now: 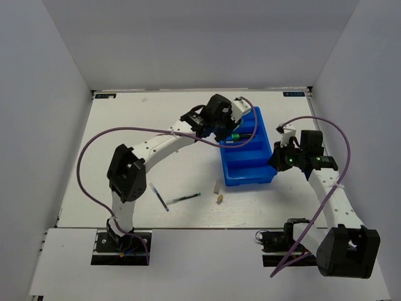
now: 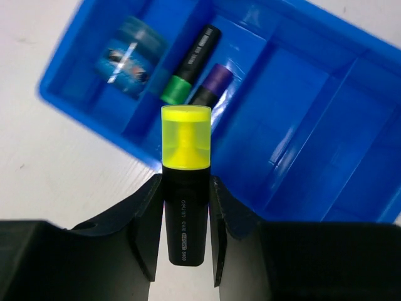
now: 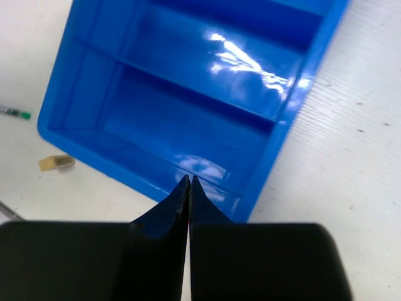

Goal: Sort the stationery into containers
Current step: Place the pen in the storage box.

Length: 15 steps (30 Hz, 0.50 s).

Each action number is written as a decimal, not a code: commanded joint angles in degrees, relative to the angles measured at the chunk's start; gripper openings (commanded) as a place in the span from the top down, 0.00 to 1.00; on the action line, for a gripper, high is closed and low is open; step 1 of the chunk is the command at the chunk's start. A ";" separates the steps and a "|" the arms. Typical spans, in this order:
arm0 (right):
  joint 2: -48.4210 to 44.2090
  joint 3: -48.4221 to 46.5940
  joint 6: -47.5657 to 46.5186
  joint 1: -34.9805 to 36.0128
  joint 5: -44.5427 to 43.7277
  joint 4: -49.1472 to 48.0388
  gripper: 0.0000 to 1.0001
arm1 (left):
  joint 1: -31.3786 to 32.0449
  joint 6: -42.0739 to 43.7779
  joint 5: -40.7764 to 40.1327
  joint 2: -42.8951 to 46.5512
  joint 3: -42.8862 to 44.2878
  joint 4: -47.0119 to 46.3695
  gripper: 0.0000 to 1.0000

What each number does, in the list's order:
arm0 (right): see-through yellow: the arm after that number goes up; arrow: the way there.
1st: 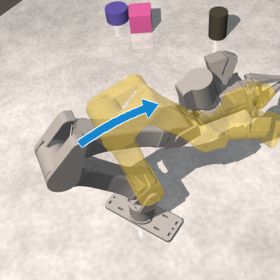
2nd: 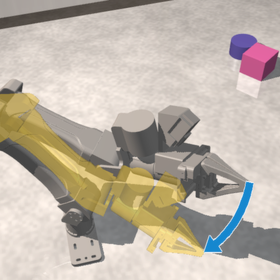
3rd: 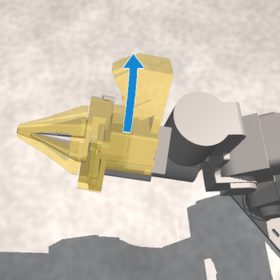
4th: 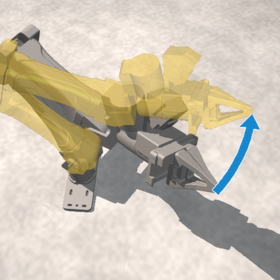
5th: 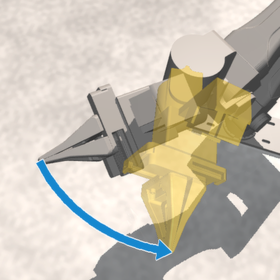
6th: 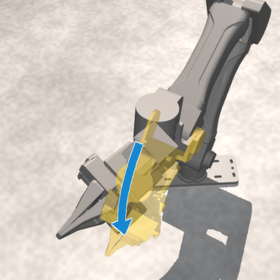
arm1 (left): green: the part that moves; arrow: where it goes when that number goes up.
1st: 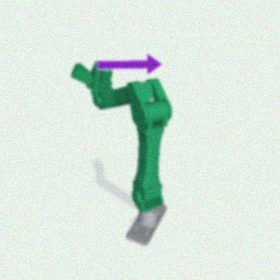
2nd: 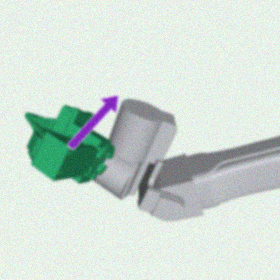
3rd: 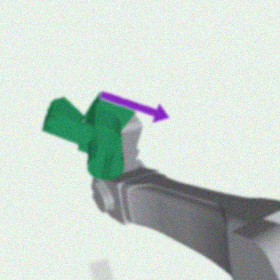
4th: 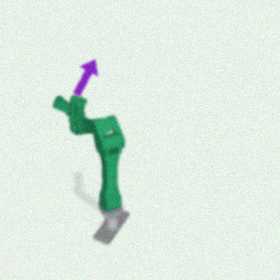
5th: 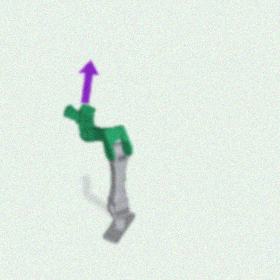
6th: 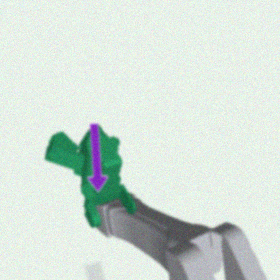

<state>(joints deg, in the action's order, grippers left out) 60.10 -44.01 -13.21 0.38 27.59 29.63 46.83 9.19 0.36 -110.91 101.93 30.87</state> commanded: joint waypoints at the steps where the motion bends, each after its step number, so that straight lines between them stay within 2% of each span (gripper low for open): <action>1: -2.00 0.41 1.70 -2.14 -0.96 -4.40 1.00 | -0.25 7.50 8.16 -2.81 1.17 -4.22 1.00; 8: -3.05 0.50 2.14 -4.42 -0.62 -4.40 1.00 | -0.07 12.16 10.27 -8.35 3.54 -12.04 1.00; 15: -3.23 0.68 2.58 -5.48 1.76 -4.05 1.00 | 0.11 12.08 11.33 -12.57 8.63 -12.33 1.00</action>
<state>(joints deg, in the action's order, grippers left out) 57.74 -43.97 -11.51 -4.51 27.42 26.92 46.83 20.23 9.39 -123.57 106.85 21.41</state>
